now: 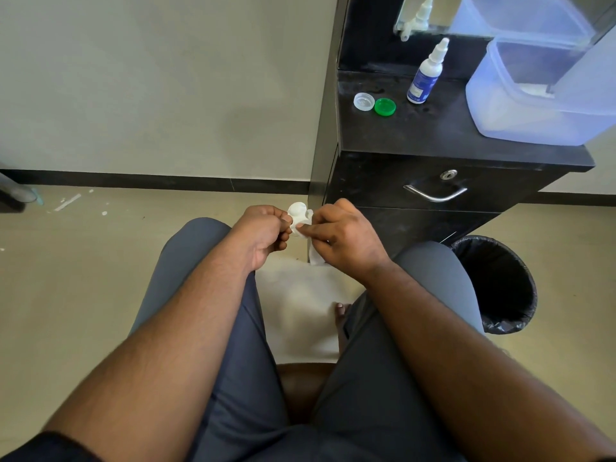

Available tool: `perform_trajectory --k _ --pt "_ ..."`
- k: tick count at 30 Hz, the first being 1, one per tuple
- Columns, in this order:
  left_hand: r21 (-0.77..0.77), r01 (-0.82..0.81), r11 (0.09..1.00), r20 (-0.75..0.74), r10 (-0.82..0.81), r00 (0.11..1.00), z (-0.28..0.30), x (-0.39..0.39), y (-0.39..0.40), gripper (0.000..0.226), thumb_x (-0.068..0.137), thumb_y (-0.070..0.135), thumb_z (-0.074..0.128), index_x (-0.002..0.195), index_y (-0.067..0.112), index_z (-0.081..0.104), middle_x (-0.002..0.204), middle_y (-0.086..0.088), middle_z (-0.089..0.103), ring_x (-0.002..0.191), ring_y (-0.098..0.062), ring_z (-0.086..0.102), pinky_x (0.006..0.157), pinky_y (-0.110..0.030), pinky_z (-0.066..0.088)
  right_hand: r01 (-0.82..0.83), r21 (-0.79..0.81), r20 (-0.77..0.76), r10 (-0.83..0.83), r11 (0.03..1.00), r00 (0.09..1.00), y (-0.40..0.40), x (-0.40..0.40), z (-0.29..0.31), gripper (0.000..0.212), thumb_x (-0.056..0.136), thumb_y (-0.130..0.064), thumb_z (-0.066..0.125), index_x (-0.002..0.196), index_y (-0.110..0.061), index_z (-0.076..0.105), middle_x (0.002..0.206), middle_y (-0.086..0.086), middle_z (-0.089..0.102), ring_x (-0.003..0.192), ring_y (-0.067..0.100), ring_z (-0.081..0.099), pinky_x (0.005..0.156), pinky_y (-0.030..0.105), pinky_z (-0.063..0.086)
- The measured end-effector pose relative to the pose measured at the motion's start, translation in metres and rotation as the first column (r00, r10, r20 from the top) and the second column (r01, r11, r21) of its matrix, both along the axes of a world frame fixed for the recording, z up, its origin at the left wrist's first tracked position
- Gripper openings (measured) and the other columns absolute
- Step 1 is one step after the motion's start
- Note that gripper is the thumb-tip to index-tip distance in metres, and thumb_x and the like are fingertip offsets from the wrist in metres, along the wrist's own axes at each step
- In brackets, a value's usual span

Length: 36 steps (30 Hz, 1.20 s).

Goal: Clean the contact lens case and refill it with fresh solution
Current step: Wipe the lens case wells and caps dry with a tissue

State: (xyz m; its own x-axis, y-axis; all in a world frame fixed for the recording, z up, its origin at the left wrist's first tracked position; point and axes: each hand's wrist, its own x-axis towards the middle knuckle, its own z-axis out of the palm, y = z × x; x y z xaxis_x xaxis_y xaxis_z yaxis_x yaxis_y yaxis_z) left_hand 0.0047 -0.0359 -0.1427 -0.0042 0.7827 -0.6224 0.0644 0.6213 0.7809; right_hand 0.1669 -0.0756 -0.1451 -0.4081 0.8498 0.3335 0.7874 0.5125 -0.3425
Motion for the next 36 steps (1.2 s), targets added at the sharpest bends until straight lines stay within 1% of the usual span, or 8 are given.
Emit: perform_trajectory --k 7,10,15,19,22,25,29,36 --pt "0.024 0.102 0.994 -0.069 -0.100 0.993 -0.003 0.004 -0.007 0.029 0.089 -0.011 0.047 0.073 0.009 0.061 0.066 -0.009 0.054 0.053 -0.014 0.047 0.043 -0.023 0.042 -0.085 -0.074 0.032 0.088 0.994 0.996 -0.006 -0.005 0.001 0.016 0.081 -0.011 0.072 0.095 -0.015 0.077 0.090 0.003 0.064 0.082 0.024 0.053 0.061 0.028 0.043" --pt "0.034 0.123 0.992 -0.084 -0.120 0.989 -0.001 0.002 -0.004 0.029 0.090 -0.011 0.046 0.073 0.008 0.061 0.065 -0.009 0.055 0.052 -0.014 0.047 0.045 -0.023 0.042 -0.032 -0.137 -0.020 0.030 0.990 0.999 -0.003 0.000 0.003 0.015 0.083 -0.010 0.068 0.093 -0.016 0.077 0.090 0.002 0.063 0.086 0.022 0.053 0.065 0.025 0.040" --pt "0.003 0.210 0.978 -0.105 -0.209 0.972 0.000 0.000 -0.004 0.027 0.093 -0.003 0.052 0.070 0.008 0.059 0.058 -0.007 0.054 0.050 -0.014 0.045 0.042 -0.022 0.040 -0.109 -0.166 -0.021 0.107 0.980 0.994 -0.010 -0.005 0.004 0.014 0.080 -0.005 0.068 0.090 -0.010 0.077 0.089 0.004 0.065 0.085 0.024 0.057 0.064 0.031 0.047" --pt "-0.028 0.197 0.980 -0.065 -0.198 0.978 0.003 0.002 -0.006 0.027 0.093 -0.005 0.047 0.073 0.006 0.060 0.059 -0.009 0.053 0.050 -0.016 0.045 0.042 -0.023 0.039 -0.048 -0.136 -0.019 0.045 0.990 0.999 -0.007 -0.004 0.005 0.020 0.082 -0.003 0.060 0.093 -0.010 0.076 0.089 0.005 0.069 0.086 0.025 0.061 0.068 0.032 0.051" --pt "-0.050 0.214 0.976 -0.053 -0.217 0.975 0.004 0.003 -0.009 0.033 0.090 -0.010 0.041 0.066 0.005 0.059 0.059 -0.010 0.049 0.050 -0.016 0.043 0.042 -0.023 0.039 -0.111 -0.153 -0.006 0.111 0.982 0.994 -0.011 -0.010 0.006 0.021 0.082 -0.003 0.056 0.092 -0.006 0.075 0.090 0.008 0.072 0.086 0.027 0.064 0.075 0.035 0.053" --pt "-0.061 0.190 0.980 -0.010 -0.190 0.982 0.006 0.005 -0.011 0.030 0.093 -0.007 0.040 0.072 0.006 0.058 0.061 -0.010 0.049 0.051 -0.016 0.042 0.045 -0.024 0.039 -0.038 -0.151 -0.024 0.034 0.988 0.999 -0.008 -0.007 0.007 0.020 0.081 -0.004 0.058 0.092 -0.005 0.074 0.091 0.009 0.073 0.087 0.027 0.065 0.077 0.037 0.056" --pt "-0.055 0.182 0.982 -0.028 -0.183 0.983 0.007 0.004 -0.011 0.034 0.091 -0.009 0.040 0.064 0.006 0.056 0.056 -0.008 0.046 0.048 -0.016 0.041 0.042 -0.023 0.039 -0.119 -0.163 -0.008 0.120 0.979 0.993 -0.009 -0.010 0.008 0.021 0.080 -0.003 0.056 0.091 -0.005 0.074 0.089 0.008 0.072 0.084 0.027 0.064 0.076 0.036 0.054" --pt "-0.055 0.164 0.985 -0.014 -0.165 0.986 0.005 0.002 -0.008 0.034 0.091 -0.008 0.041 0.066 0.006 0.060 0.056 -0.008 0.050 0.050 -0.016 0.044 0.045 -0.025 0.041 -0.084 -0.149 -0.072 0.074 0.985 0.995 -0.009 -0.009 0.008 0.013 0.083 -0.011 0.064 0.090 -0.007 0.075 0.090 0.005 0.073 0.087 0.022 0.065 0.078 0.033 0.051"
